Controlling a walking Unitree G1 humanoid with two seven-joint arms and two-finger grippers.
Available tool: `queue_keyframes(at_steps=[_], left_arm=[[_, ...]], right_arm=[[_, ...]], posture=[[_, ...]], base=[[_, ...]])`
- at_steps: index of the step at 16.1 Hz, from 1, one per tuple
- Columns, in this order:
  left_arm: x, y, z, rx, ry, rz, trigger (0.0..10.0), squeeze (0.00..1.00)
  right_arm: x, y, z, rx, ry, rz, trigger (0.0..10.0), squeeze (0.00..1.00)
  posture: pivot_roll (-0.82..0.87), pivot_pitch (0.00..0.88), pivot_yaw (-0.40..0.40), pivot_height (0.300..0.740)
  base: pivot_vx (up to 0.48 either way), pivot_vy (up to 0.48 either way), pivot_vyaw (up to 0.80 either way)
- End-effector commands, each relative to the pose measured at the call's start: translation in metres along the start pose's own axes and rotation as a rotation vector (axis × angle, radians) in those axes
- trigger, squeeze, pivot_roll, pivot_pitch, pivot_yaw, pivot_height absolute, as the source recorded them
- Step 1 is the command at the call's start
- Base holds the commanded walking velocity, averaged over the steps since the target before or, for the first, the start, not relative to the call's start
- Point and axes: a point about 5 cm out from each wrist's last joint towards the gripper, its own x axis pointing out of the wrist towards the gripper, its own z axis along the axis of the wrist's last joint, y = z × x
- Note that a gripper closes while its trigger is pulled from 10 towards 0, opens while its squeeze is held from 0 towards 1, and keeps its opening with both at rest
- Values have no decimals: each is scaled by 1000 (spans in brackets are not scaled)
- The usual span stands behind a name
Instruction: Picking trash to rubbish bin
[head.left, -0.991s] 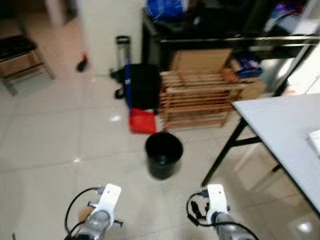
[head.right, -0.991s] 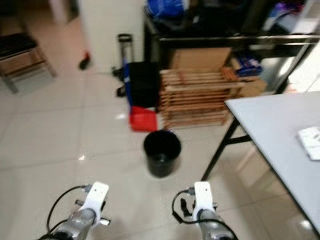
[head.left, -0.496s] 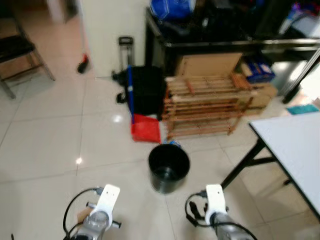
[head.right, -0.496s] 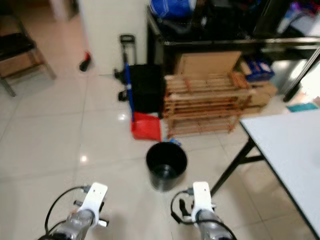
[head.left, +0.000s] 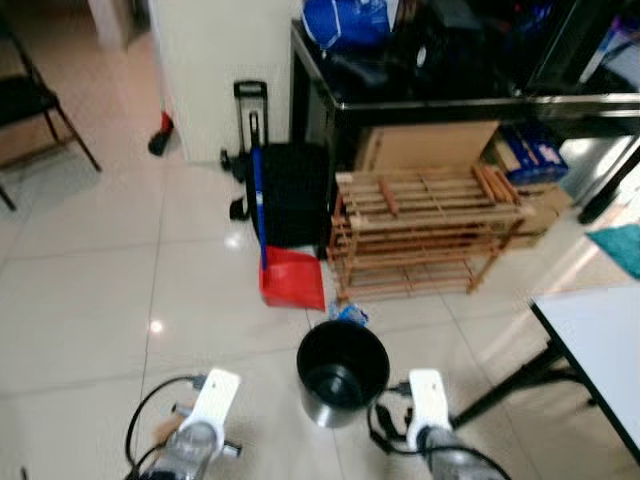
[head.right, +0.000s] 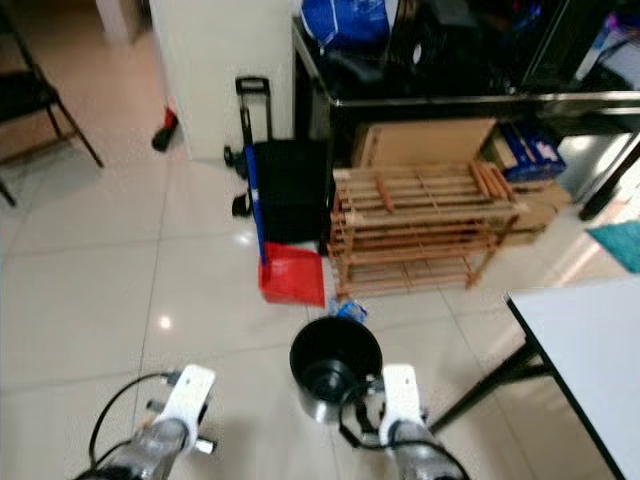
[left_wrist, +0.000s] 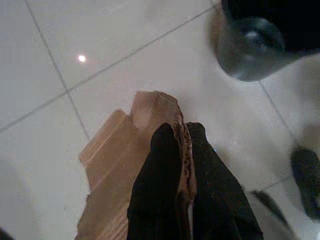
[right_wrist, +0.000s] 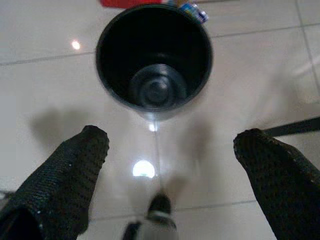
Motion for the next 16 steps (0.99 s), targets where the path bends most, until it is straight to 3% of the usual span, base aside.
queue_keyframes(at_steps=[1, 10, 16], left_arm=[[1, -11, 7, -6, -19, -26, 10000, 0], [1, -11, 6, -20, -24, -34, 10000, 0], [1, -12, 5, -18, -17, -41, 10000, 0]], right_arm=[[-3, -13, -3, -7, 11, -33, 10000, 0], [-2, -12, -3, -10, 12, -26, 10000, 0], [-2, -9, -3, -18, 12, -14, 10000, 0]], posture=[[-11, 37, -69, 740], [-6, 22, -69, 740], [-5, 5, -67, 740]], base=[[480, 0, 0], [42, 0, 0], [0, 0, -788]])
